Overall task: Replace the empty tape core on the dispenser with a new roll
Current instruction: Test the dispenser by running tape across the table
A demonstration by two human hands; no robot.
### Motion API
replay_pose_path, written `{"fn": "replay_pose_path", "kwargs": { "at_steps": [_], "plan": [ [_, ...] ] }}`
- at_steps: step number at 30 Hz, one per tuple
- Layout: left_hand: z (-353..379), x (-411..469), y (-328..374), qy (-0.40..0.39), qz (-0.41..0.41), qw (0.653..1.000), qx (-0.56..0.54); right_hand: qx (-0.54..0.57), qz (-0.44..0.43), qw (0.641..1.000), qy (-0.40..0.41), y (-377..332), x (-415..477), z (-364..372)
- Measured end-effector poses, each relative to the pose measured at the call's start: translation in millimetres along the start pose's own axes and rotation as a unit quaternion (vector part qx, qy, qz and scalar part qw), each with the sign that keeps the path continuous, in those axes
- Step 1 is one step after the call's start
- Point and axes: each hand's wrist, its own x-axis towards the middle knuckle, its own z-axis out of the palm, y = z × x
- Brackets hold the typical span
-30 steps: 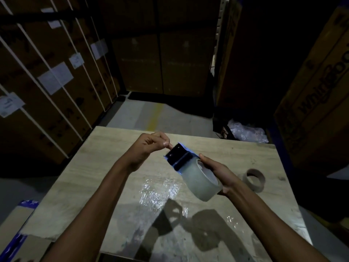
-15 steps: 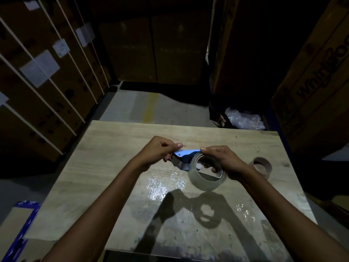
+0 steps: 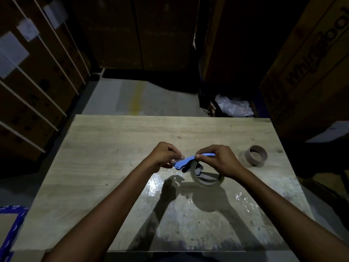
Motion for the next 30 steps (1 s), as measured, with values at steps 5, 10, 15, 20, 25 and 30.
{"fn": "replay_pose_path", "kwargs": {
  "at_steps": [5,10,15,20,25,30],
  "plan": [
    [13,20,-14,-0.011,-0.028,1.0,0.003,-0.111,-0.054,0.992,-0.004,11,-4,-4],
    [35,42,-31,0.004,-0.034,0.999,0.017,-0.239,-0.088,0.966,-0.036,28,0,-4],
    [61,62,-52,0.028,-0.066,0.997,0.005,-0.322,-0.116,0.936,-0.083,43,3,-5],
    [87,72,-76,0.096,-0.078,0.992,-0.002,-0.365,-0.132,0.913,-0.128,65,5,-3],
    [110,78,-94,0.151,-0.049,0.985,0.065,-0.399,-0.164,0.886,-0.17,85,9,7],
    [121,85,-119,0.175,0.001,0.98,0.097,-0.418,-0.197,0.869,-0.179,91,10,20]
  ]
}}
